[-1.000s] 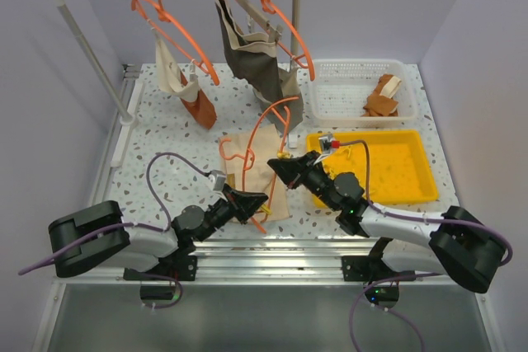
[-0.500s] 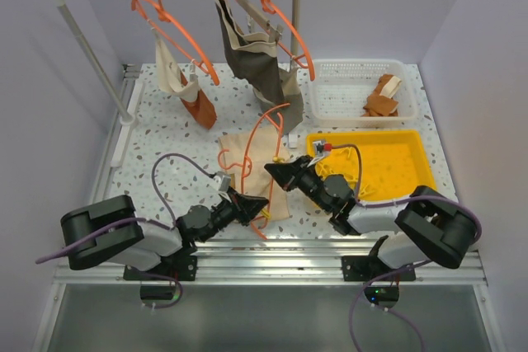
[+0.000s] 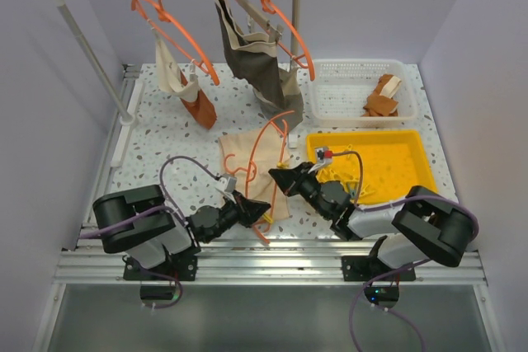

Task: Clip the underwear to the hanger
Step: Open the clamp at the hanger.

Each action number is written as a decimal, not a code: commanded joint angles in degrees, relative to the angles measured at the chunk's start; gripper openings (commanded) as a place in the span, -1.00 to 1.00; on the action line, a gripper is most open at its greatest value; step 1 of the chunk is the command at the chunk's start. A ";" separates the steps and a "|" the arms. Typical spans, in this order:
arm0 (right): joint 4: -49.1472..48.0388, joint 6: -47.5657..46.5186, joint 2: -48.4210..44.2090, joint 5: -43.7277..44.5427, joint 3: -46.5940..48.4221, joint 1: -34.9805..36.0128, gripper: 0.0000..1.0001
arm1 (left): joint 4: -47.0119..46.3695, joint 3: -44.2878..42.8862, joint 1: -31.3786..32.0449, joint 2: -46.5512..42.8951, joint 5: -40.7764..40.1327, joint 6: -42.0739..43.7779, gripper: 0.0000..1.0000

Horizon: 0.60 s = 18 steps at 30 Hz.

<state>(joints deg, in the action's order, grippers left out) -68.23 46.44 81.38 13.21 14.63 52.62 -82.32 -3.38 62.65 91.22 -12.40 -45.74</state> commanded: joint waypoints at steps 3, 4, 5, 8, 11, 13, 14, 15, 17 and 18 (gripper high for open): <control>-15.97 2.87 0.88 3.05 2.94 1.87 -1.00 | -14.04 9.53 0.19 -8.32 -2.97 5.74 -1.00; -15.80 2.78 1.23 3.05 3.29 2.13 -1.00 | -10.70 9.36 0.10 -10.69 -3.41 6.27 -1.00; -15.80 2.70 1.84 2.96 3.64 2.22 -1.00 | -4.57 8.83 0.19 -15.41 -3.76 6.88 -1.00; -15.10 2.78 2.99 2.61 5.31 3.10 -1.00 | 7.21 8.56 0.19 -25.08 -5.17 8.38 -1.00; -15.00 3.40 5.53 1.73 7.42 4.07 -1.00 | 14.97 8.73 0.19 -32.30 -6.58 9.17 -1.00; -16.41 4.45 8.25 1.29 9.00 4.51 -1.00 | 17.71 9.09 0.19 -34.17 -7.63 8.91 -1.00; -17.11 4.80 9.22 0.77 9.44 4.60 -1.00 | 18.94 9.61 0.19 -34.96 -7.81 8.74 -1.00; -17.99 5.24 10.88 0.68 10.32 4.94 -1.00 | 18.95 9.97 0.19 -35.14 -7.90 8.12 -1.00; -18.87 6.30 12.39 0.67 11.12 5.21 -1.00 | 17.04 11.54 0.19 -34.62 -7.72 7.33 -1.00; -20.44 6.56 13.27 0.76 11.55 5.39 -1.00 | 16.06 12.07 0.19 -34.36 -7.81 6.72 -1.00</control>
<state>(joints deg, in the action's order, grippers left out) -76.01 50.92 92.47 13.56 23.90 57.17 -63.22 -2.48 62.48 57.04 -20.78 -37.74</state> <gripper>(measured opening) 0.079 0.085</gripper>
